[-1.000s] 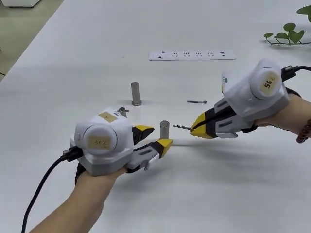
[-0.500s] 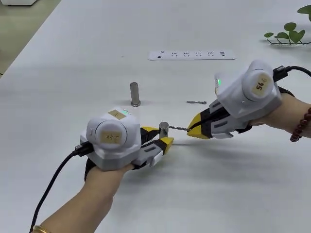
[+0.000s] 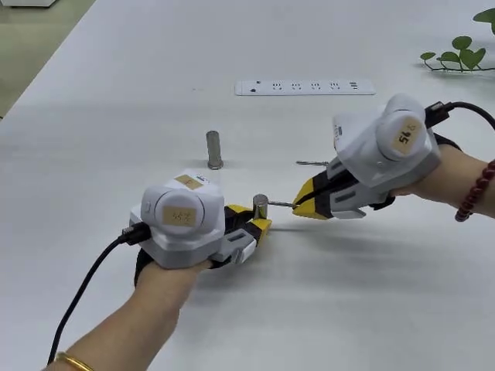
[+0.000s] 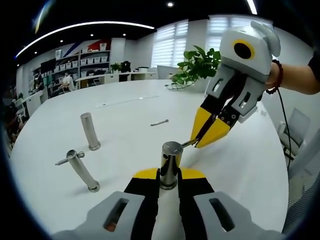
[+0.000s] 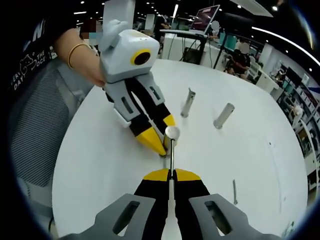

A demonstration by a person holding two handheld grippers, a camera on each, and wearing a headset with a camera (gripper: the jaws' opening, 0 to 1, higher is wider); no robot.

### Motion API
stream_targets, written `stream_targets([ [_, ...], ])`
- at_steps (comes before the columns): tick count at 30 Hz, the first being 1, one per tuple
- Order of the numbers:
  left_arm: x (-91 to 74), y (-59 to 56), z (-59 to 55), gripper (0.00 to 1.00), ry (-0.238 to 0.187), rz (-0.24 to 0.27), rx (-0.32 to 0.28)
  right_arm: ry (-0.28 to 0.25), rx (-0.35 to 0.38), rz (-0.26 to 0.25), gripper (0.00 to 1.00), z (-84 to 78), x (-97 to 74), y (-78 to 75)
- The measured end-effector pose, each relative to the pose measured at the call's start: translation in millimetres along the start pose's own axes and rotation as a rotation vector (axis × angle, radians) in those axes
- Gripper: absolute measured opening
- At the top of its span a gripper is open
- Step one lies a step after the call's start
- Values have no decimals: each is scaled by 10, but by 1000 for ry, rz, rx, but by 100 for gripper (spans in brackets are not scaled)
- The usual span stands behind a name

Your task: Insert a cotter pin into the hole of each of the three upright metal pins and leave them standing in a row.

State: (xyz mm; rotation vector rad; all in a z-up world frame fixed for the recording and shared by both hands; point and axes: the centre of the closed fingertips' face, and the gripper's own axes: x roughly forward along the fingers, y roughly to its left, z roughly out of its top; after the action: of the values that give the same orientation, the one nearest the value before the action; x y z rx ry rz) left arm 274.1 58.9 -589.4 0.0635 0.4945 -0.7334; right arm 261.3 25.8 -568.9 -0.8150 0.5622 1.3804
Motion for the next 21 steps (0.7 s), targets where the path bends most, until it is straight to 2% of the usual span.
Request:
stream_targets([
  [3, 2, 2, 0, 11, -1, -8, 2, 9, -20, -1, 0, 16, -1, 1],
  [7, 7, 3, -1, 10, 1, -17, 34, 17, -37, -3, 0, 29, -4, -2],
  [21, 7, -3, -4, 10, -1, -24, 55, 19, -58, -1, 0, 85, 60, -48],
])
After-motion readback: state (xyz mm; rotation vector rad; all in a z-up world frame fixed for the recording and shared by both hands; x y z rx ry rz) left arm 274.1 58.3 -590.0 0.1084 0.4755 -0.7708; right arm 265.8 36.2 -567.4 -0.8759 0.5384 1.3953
